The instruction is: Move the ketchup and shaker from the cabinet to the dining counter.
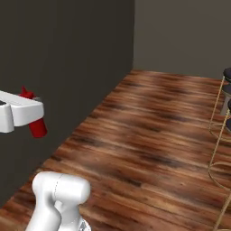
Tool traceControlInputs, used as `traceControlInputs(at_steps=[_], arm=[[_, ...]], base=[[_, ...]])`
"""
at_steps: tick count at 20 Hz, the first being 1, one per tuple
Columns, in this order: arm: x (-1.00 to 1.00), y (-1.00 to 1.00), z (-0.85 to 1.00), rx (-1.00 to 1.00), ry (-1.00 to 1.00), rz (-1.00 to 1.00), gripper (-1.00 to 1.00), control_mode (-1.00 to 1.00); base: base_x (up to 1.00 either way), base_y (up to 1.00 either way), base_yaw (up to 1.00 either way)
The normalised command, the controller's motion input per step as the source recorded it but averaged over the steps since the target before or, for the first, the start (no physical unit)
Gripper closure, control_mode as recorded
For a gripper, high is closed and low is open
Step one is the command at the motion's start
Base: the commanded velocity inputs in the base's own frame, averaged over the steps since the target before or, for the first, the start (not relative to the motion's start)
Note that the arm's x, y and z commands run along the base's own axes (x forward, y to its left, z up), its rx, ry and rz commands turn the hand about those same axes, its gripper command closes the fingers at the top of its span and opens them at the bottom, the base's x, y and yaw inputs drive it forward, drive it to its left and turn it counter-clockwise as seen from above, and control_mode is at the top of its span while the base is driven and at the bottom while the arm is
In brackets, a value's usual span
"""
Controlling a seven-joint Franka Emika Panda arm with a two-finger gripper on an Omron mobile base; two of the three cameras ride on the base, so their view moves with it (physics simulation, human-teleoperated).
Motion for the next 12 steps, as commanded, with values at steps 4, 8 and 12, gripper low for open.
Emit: traceControlInputs(at_steps=[4,8,12], arm=[[0.0,0.0,0.0,0.0,0.0,0.0,1.0,1.0],[0.0,0.0,0.0,0.0,0.0,0.0,1.0,1.0],[0.0,0.0,0.0,0.0,0.0,0.0,1.0,1.0]], base=[[1.0,0.31,-0.64],[1.0,0.32,-0.64],[1.0,0.41,-0.64]])
